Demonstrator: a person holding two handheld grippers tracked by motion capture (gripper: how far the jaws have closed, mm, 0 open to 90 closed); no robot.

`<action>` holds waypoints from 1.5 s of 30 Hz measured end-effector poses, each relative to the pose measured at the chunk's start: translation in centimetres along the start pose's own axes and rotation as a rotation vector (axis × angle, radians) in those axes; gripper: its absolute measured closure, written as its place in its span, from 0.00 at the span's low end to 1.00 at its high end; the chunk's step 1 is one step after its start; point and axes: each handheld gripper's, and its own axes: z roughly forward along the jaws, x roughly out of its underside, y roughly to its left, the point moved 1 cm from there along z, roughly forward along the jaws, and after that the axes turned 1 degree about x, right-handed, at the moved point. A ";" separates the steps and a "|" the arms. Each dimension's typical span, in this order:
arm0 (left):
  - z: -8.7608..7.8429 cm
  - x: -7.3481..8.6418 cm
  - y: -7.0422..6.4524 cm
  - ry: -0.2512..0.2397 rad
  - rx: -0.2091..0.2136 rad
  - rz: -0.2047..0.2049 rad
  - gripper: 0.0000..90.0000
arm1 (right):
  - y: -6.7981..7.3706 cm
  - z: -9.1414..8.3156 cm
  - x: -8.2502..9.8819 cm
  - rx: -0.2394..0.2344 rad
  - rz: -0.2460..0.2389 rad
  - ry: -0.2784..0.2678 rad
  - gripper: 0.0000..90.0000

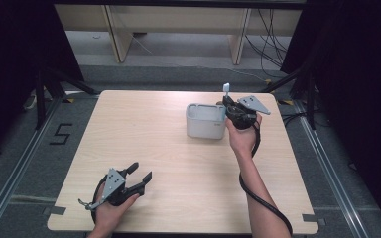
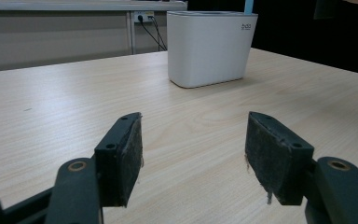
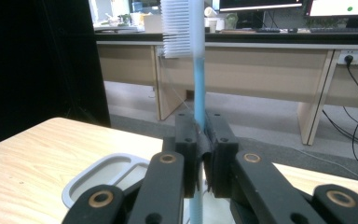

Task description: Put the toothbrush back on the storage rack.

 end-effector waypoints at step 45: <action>0.0 0.0 0.0 0.000 0.000 0.001 0.41 | -0.8 0.7 3.6 0.014 0.021 0.078 0.94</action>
